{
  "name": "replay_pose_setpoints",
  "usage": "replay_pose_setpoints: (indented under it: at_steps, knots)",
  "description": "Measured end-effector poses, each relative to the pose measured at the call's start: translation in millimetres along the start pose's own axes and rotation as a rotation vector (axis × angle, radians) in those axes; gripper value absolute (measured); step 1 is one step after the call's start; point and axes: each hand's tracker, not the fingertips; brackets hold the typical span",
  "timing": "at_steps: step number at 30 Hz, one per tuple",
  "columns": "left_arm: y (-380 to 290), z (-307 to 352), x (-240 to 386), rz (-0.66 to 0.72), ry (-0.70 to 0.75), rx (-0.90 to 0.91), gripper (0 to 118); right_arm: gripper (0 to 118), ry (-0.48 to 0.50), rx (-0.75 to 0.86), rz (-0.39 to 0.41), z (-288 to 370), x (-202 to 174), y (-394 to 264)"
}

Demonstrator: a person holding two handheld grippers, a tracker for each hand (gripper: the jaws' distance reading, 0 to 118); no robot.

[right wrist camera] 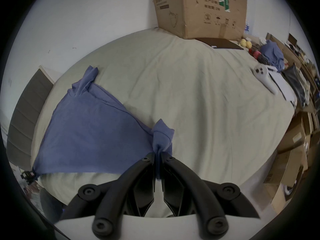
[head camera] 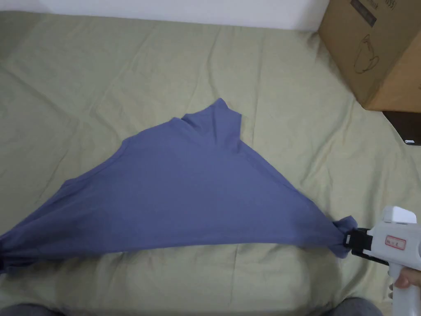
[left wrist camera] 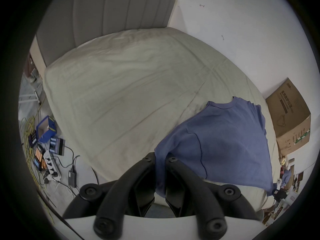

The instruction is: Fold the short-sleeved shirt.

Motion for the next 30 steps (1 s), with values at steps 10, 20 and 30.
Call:
replay_pose_setpoints:
  at_steps: [10, 20, 30]
  knots:
    - [-4.3, 44.0, 2.6, -0.11, 0.029, 0.132, 118, 110, -0.021, 0.125, 0.011, 53.1, 6.4, -4.7]
    - [-8.8, 142.4, 94.6, -0.427, -0.066, 0.678, 118, 110, -0.033, 0.525, 0.293, 149.6, -45.1, 0.3]
    - [-50.1, 126.3, 144.5, -0.535, -0.228, 0.668, 0, 0, 0.099, 0.611, 0.236, 143.0, -64.7, -36.7]
